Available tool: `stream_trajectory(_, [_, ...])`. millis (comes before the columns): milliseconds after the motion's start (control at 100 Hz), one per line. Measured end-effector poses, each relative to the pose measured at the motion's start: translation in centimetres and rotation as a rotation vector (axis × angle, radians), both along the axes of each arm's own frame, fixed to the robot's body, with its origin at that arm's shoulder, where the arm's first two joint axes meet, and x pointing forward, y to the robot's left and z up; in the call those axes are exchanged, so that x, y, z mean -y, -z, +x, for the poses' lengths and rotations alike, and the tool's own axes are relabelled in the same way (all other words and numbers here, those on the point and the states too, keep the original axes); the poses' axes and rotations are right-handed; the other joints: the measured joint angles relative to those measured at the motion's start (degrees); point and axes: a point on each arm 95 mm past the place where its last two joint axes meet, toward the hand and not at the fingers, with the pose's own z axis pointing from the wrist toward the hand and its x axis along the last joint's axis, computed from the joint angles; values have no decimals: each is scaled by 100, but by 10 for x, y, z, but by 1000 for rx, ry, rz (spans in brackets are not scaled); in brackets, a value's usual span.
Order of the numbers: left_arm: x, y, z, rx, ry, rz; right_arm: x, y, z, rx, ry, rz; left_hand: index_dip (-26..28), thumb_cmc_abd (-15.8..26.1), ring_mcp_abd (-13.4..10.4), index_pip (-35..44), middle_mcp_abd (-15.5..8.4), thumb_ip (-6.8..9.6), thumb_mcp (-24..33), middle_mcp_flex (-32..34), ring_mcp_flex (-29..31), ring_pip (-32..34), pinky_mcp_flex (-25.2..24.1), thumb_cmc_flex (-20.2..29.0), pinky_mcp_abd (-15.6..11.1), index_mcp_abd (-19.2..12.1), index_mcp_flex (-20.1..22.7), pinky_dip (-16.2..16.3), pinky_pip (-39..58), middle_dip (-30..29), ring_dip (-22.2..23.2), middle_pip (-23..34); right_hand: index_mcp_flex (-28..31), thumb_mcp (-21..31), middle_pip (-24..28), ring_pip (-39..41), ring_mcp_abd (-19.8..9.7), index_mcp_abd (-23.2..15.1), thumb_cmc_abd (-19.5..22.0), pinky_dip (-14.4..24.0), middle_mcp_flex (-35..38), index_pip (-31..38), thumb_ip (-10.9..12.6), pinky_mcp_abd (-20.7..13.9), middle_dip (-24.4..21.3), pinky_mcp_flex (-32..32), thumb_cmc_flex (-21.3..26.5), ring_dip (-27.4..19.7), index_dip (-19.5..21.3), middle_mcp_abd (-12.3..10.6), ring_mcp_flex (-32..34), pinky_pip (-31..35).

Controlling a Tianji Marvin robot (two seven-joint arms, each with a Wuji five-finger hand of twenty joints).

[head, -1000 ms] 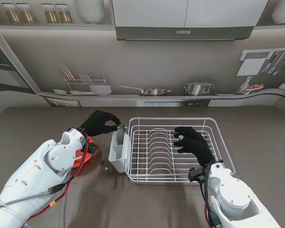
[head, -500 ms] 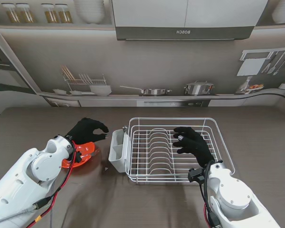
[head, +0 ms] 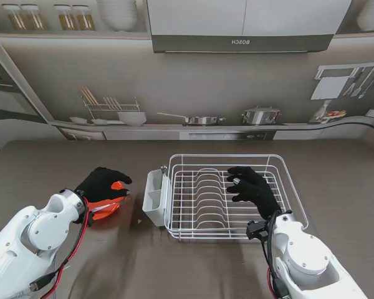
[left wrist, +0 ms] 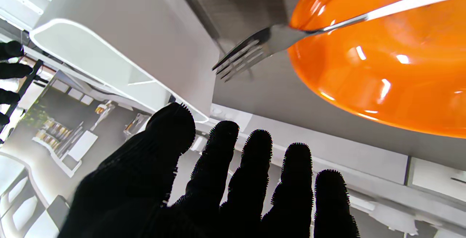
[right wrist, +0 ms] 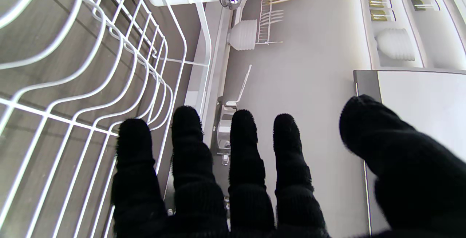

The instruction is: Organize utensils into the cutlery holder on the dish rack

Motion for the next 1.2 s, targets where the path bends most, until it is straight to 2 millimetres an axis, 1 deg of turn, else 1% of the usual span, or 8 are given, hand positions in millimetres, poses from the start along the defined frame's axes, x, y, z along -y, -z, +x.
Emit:
stream_trajectory(80, [-3,2,-2,-7,1,19,0,0,0,0,0,0,-19,0,-13,-1,1,0,82,0,-101,-23,0,11,0,-132,-3,0,-64,0,-1,-25,0,0,0,0,1,0,0,0,0,0,0,0,0,0,0,0,0,2,0,0])
stream_trajectory(150, [-4,5,-2,-12,0,28,0,0,0,0,0,0,-60,0,-16,-24,1,0,122,-80,-73,-27,0,14,0,-147,-60,0,-76,-6,-2,-110,0,0,0,0,1,0,0,0,0,0,0,0,0,0,0,0,0,35,0,0])
stream_trajectory(400, [-10,17,1,-36,3,72,0,0,0,-1,0,0,-143,0,-26,-56,1,0,224,-206,-141,-78,-8,20,0,-274,-224,0,-274,-62,-3,-47,0,0,0,0,2,0,0,0,0,0,0,0,0,0,0,0,0,42,1,0])
stream_trajectory(530, [-11,20,3,-51,9,89,0,0,0,-1,1,0,-193,0,-96,-100,1,0,301,-299,-245,-101,-14,69,0,-415,-349,0,-409,-62,-13,-57,0,0,0,0,3,0,0,0,0,0,1,0,0,0,0,0,0,43,1,0])
stream_trajectory(700, [-11,23,6,-58,21,116,1,0,0,-2,1,1,-260,0,-94,-164,1,1,364,-369,-252,-105,-25,70,0,-610,-453,0,-597,-64,-13,-68,0,0,0,0,6,0,0,0,0,0,1,1,0,0,0,0,0,45,2,0])
stream_trajectory(890, [-11,27,10,-73,34,127,1,0,0,-3,2,1,-328,-87,-96,-190,1,1,429,-443,-285,-109,-27,69,0,-618,-559,48,-756,-84,-13,-182,0,0,0,0,16,2,0,0,0,0,1,1,0,1,0,0,0,47,2,0])
stream_trajectory(900, [-11,27,10,-73,35,128,1,0,0,-3,2,1,-334,-87,-96,-219,1,1,430,-442,-286,-109,-27,70,0,-618,-581,48,-763,-64,-13,-106,0,0,0,0,17,2,0,0,0,0,0,1,0,1,0,0,0,47,2,0])
stream_trajectory(1200, [-11,29,15,-90,38,132,1,0,0,-4,2,1,-450,-87,-141,-259,1,1,467,-510,-374,-169,17,70,0,-555,-586,179,-1344,-148,-59,-118,0,0,0,0,18,6,1,0,0,0,1,1,0,2,-1,0,0,61,3,0])
